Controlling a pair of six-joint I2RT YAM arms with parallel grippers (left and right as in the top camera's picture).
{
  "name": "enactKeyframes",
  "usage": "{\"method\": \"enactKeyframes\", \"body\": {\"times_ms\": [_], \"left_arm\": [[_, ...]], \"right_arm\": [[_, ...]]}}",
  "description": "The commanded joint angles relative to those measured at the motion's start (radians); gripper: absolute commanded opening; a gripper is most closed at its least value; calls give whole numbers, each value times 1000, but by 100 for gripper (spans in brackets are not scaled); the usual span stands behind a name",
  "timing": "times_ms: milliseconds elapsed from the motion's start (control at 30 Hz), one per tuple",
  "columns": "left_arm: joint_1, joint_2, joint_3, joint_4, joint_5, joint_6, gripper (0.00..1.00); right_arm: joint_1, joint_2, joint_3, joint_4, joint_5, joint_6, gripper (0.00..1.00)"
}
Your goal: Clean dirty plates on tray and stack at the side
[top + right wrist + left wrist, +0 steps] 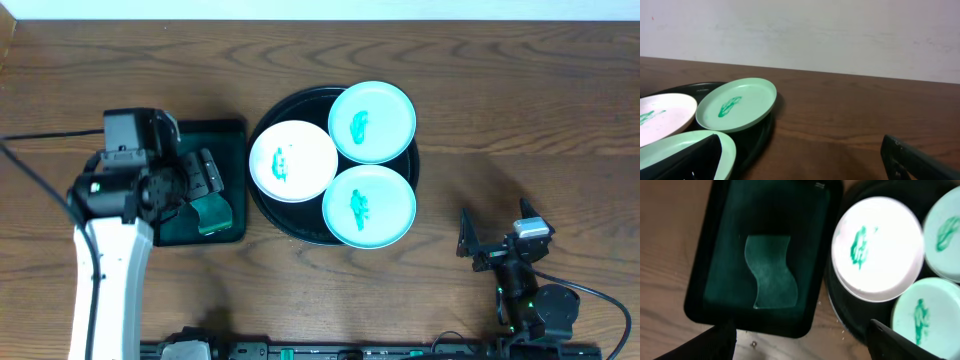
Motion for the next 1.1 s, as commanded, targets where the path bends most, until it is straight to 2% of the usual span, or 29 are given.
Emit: {"method": "enactKeyframes", "body": {"times_ms": [0,133,300,433,633,800,933,1000,1067], "left_arm": [[-1,31,25,-9,17,15,83],[-1,38,25,-17,16,13,82],[-1,38,23,-32,17,12,83],[-1,39,22,-32,16,12,83],[-1,39,22,-32,16,12,83],[-1,39,22,-27,16,12,82],[-1,39,22,-12,16,12,82],[-1,39,22,-6,16,12,82],[-1,39,22,-1,16,12,82]], "right_arm": [[-10,-2,-2,-4,-2,0,99],[-10,-2,-2,4,-32,21,99],[-10,-2,-2,65,-382,84,99],[-10,7,17,49,-513,244,99],[-8,133,130,45,-694,319,99],[-6,413,302,30,-794,294,99],[21,715,470,18,-878,266,99],[57,864,568,-26,-883,247,99],[132,1068,727,-154,-864,166,99]]}}
